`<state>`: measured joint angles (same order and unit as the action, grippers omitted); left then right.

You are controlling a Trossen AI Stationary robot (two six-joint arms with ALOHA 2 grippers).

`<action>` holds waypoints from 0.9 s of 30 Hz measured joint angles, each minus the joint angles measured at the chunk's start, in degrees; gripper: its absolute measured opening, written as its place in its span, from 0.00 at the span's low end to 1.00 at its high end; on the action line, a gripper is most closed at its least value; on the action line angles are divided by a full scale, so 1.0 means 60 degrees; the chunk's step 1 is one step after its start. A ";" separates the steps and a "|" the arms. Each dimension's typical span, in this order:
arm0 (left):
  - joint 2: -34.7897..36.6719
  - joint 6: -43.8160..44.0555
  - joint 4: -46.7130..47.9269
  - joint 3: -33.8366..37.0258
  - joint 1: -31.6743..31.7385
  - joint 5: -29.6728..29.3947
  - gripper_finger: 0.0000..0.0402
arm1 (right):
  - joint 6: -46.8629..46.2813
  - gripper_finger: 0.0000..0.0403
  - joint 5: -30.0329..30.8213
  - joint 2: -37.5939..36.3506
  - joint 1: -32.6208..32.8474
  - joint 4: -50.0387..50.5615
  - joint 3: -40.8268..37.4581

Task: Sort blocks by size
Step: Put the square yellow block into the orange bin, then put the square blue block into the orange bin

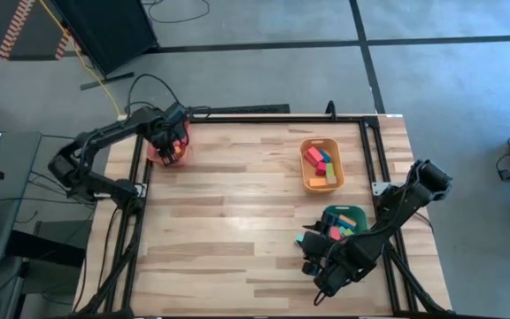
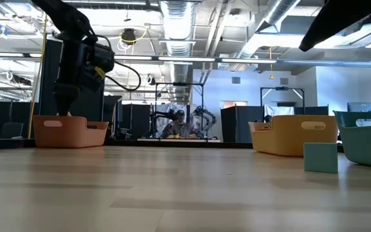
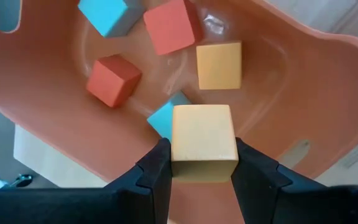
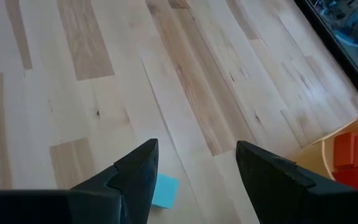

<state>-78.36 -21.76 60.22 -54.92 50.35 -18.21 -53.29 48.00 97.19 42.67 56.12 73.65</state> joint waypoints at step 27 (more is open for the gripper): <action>-0.0063 0.0803 0.0233 -0.0516 -0.0075 -0.0654 0.48 | 0.1852 0.63 -0.6238 0.0437 -0.2241 -0.0105 0.0007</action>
<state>-78.74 -16.94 61.62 -58.01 49.90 -22.13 -42.18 10.57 99.81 29.22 55.49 73.69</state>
